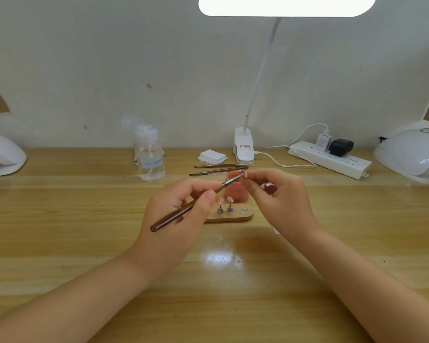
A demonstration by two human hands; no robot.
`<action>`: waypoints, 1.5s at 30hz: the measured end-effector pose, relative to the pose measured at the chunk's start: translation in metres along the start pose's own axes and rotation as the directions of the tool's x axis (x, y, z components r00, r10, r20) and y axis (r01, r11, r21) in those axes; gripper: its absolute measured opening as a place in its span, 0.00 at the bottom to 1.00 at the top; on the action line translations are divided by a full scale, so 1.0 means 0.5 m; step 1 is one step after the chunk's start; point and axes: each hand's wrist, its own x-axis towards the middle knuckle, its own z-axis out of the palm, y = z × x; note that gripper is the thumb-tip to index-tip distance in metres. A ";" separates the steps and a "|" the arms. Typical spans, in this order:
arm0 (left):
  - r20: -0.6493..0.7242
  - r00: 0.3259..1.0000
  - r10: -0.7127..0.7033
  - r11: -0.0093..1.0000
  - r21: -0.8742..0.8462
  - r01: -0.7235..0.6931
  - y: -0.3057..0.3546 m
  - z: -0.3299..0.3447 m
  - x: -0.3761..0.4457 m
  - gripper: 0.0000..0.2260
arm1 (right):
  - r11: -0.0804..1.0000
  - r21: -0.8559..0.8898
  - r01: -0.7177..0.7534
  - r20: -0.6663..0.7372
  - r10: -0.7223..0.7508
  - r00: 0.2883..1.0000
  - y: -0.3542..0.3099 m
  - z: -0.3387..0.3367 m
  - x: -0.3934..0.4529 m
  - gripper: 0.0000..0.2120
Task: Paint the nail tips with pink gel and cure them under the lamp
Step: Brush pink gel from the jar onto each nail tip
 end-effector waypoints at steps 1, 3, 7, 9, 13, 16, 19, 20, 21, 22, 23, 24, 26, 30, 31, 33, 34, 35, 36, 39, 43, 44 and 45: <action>-0.002 1.000 0.003 1.000 -0.005 -0.003 0.001 -0.002 -0.002 0.07 | 1.000 -0.003 -0.005 0.008 0.005 1.000 0.001 0.000 0.000 0.07; -0.033 0.999 0.003 0.999 -0.052 -0.005 0.002 -0.004 -0.002 0.09 | 1.000 -0.013 -0.018 0.011 0.018 1.000 0.005 0.000 0.000 0.07; -0.061 0.996 -0.068 0.991 -0.123 0.060 0.000 0.001 0.001 0.08 | 1.000 -0.020 -0.024 0.000 0.024 1.000 0.008 0.003 0.001 0.05; -0.040 0.997 -0.073 0.993 -0.099 0.069 -0.001 0.002 0.001 0.07 | 0.999 -0.021 -0.024 0.004 0.024 1.000 0.007 0.003 0.000 0.05; -0.052 0.999 -0.016 0.995 -0.101 0.011 0.001 -0.004 -0.001 0.09 | 0.999 -0.022 -0.023 0.010 0.023 1.000 0.008 0.002 0.000 0.05; -0.065 0.998 -0.028 0.993 -0.118 0.020 0.003 -0.001 0.000 0.08 | 0.999 -0.031 -0.022 -0.002 0.022 1.000 0.007 0.002 0.000 0.05; -0.036 0.998 -0.043 0.995 -0.086 0.040 0.002 0.001 -0.001 0.09 | 0.999 -0.031 -0.022 0.007 0.022 1.000 0.005 0.001 0.000 0.05; -0.027 0.999 -0.034 0.997 -0.070 0.032 0.001 0.000 -0.002 0.09 | 0.999 -0.027 -0.018 0.009 0.019 1.000 0.004 0.001 0.000 0.04; -0.026 0.999 -0.023 0.998 -0.065 0.022 0.001 -0.002 -0.002 0.09 | 1.000 -0.022 -0.014 0.006 0.014 1.000 0.002 0.001 -0.001 0.04; -0.032 0.999 -0.014 0.998 -0.064 0.011 0.002 -0.004 -0.003 0.08 | 1.000 -0.018 -0.010 -0.001 0.010 1.000 0.000 0.001 -0.001 0.04; -0.044 0.999 -0.004 0.998 -0.062 0.001 0.002 -0.005 -0.003 0.08 | 1.000 -0.016 -0.007 -0.007 0.006 1.000 -0.002 0.001 -0.002 0.04; -0.055 0.998 0.003 0.998 -0.054 -0.006 0.002 -0.005 -0.003 0.08 | 1.000 -0.012 -0.006 -0.009 0.006 1.000 -0.003 0.001 -0.002 0.04; -0.057 0.998 0.005 0.999 -0.036 -0.007 0.003 -0.004 -0.002 0.07 | 1.000 0.002 -0.012 -0.005 0.012 1.000 -0.006 0.002 -0.003 0.03; -0.004 1.000 0.007 1.000 0.026 -0.007 0.000 -0.002 -0.003 0.09 | 1.000 -0.002 -0.010 -0.001 0.010 1.000 -0.009 0.002 -0.004 0.05; -0.004 1.000 0.009 1.000 0.024 -0.009 -0.001 -0.003 -0.003 0.08 | 1.000 0.003 -0.018 0.002 0.018 1.000 -0.009 0.001 -0.004 0.05; -0.027 0.999 0.017 1.000 0.003 -0.016 -0.001 -0.005 -0.004 0.07 | 1.000 -0.004 -0.031 -0.002 0.031 1.000 -0.007 0.000 -0.003 0.06; -0.043 0.999 0.018 1.000 -0.010 -0.018 -0.001 -0.005 -0.004 0.07 | 0.999 -0.013 -0.030 -0.005 0.030 1.000 -0.007 0.000 -0.003 0.06; -0.054 0.998 0.010 1.000 -0.028 -0.011 0.000 -0.004 -0.003 0.07 | 0.999 -0.015 -0.028 -0.006 0.028 1.000 -0.006 0.000 -0.003 0.06; -0.058 0.998 -0.011 0.999 -0.049 0.008 0.001 -0.002 -0.002 0.07 | 1.000 -0.011 -0.028 -0.004 0.028 1.000 -0.006 0.001 -0.003 0.06; -0.028 0.999 -0.045 0.998 -0.055 0.043 -0.002 0.001 -0.002 0.06 | 1.000 0.006 -0.028 0.002 0.028 1.000 -0.006 0.003 -0.006 0.05; -0.065 0.998 -0.005 0.996 -0.092 -0.001 -0.001 -0.003 -0.002 0.08 | 1.000 0.011 -0.029 -0.003 0.029 1.000 -0.006 0.002 -0.005 0.02; -0.084 0.996 -0.015 0.993 -0.115 0.006 -0.002 -0.002 -0.001 0.07 | 1.000 0.007 -0.026 -0.006 0.026 1.000 -0.007 0.003 -0.005 0.02; -0.096 0.995 -0.035 0.990 -0.143 0.022 -0.002 0.000 0.001 0.06 | 1.000 0.008 -0.023 -0.008 0.023 1.000 -0.008 0.004 -0.005 0.02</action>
